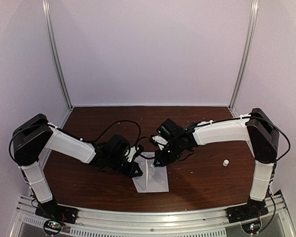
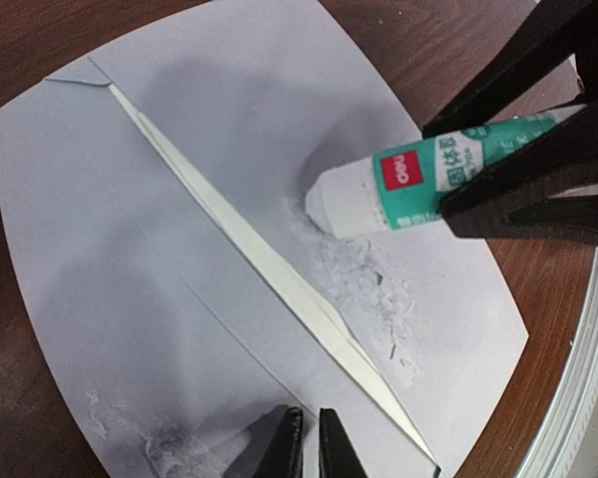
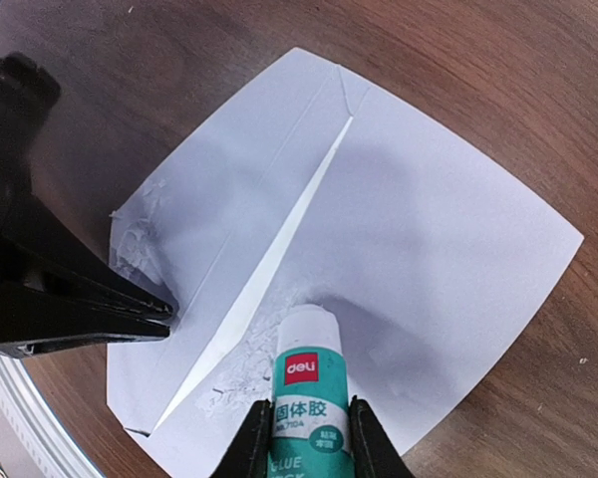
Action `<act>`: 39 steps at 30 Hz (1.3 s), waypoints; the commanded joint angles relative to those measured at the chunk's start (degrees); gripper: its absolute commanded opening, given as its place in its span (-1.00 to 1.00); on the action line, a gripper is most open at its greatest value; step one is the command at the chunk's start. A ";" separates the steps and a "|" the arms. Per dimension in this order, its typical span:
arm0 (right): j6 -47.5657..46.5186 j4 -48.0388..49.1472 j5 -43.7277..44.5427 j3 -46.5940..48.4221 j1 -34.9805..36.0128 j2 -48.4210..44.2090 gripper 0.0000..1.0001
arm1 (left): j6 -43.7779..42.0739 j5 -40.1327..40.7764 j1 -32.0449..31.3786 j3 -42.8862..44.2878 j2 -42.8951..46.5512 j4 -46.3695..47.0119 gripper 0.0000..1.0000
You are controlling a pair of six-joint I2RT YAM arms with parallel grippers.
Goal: Place the letter into the envelope and seal it
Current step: Paint the envelope at the center of the board.
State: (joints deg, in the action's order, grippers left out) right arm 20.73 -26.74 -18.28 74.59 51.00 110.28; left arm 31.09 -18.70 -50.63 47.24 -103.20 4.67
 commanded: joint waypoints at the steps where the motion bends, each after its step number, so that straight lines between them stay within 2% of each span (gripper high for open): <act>1: -0.84 -5.73 -0.72 -2.17 1.71 -0.79 -1.00 | 0.27 2.64 0.01 -1.05 -1.20 -2.73 -0.83; 13: -1.82 -9.91 -1.48 -0.99 4.61 -0.49 -1.00 | 0.46 3.10 0.01 -0.67 -1.40 -3.30 -0.84; 24: -1.04 -10.23 -5.85 0.57 6.97 -0.59 -1.00 | 0.51 3.35 0.06 -0.66 -1.51 -3.35 -0.84; 33: 1.76 -6.53 -10.72 1.53 7.36 -6.00 -1.00 | 0.53 3.33 0.01 -0.86 -1.40 -3.28 -0.85; 39: 3.35 -4.00 -9.97 1.34 7.31 -9.82 -1.00 | 0.09 2.77 0.01 -1.12 -1.39 -2.73 -0.85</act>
State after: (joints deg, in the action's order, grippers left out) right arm 22.35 -32.75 -27.73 75.07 57.91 104.62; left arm 31.46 -18.06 -50.63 47.27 -103.20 4.67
